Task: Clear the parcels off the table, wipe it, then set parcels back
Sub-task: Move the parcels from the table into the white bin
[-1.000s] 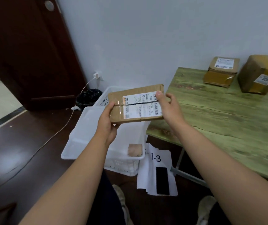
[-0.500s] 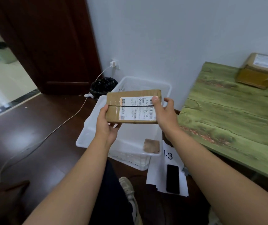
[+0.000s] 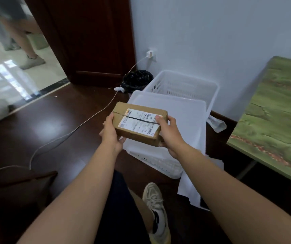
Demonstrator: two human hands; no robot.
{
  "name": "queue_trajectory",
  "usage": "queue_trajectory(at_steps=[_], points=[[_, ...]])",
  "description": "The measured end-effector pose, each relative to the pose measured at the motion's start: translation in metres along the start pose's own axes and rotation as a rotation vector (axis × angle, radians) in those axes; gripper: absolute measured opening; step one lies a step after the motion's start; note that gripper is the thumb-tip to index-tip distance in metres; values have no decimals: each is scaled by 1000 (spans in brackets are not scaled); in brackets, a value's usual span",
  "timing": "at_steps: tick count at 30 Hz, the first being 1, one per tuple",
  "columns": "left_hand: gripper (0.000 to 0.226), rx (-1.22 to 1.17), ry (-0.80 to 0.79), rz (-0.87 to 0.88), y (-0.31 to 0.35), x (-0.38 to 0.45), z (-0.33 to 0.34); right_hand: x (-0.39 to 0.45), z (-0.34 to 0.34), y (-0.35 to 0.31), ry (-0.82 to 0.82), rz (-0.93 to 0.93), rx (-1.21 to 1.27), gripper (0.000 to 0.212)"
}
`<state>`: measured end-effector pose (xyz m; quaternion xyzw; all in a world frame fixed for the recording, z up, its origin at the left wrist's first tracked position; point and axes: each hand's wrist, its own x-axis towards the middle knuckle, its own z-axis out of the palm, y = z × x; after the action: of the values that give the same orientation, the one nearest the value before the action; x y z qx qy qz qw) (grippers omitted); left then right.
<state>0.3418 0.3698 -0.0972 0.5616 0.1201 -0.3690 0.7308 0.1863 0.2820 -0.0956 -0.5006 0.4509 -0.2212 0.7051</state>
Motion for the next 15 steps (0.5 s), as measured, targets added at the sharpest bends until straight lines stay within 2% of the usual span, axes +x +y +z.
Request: queue_trajectory(at_steps=[2, 7, 11, 15], points=[[62, 60, 24, -20, 1, 9, -10, 7, 13, 9, -10, 34, 8, 42], [39, 194, 28, -77, 1, 32, -24, 23, 39, 31, -67, 66, -140, 44], [35, 269, 41, -81, -3, 41, -23, 35, 52, 52, -96, 99, -232, 48], [37, 240, 51, -92, -6, 52, -21, 49, 62, 74, -107, 149, -177, 46]])
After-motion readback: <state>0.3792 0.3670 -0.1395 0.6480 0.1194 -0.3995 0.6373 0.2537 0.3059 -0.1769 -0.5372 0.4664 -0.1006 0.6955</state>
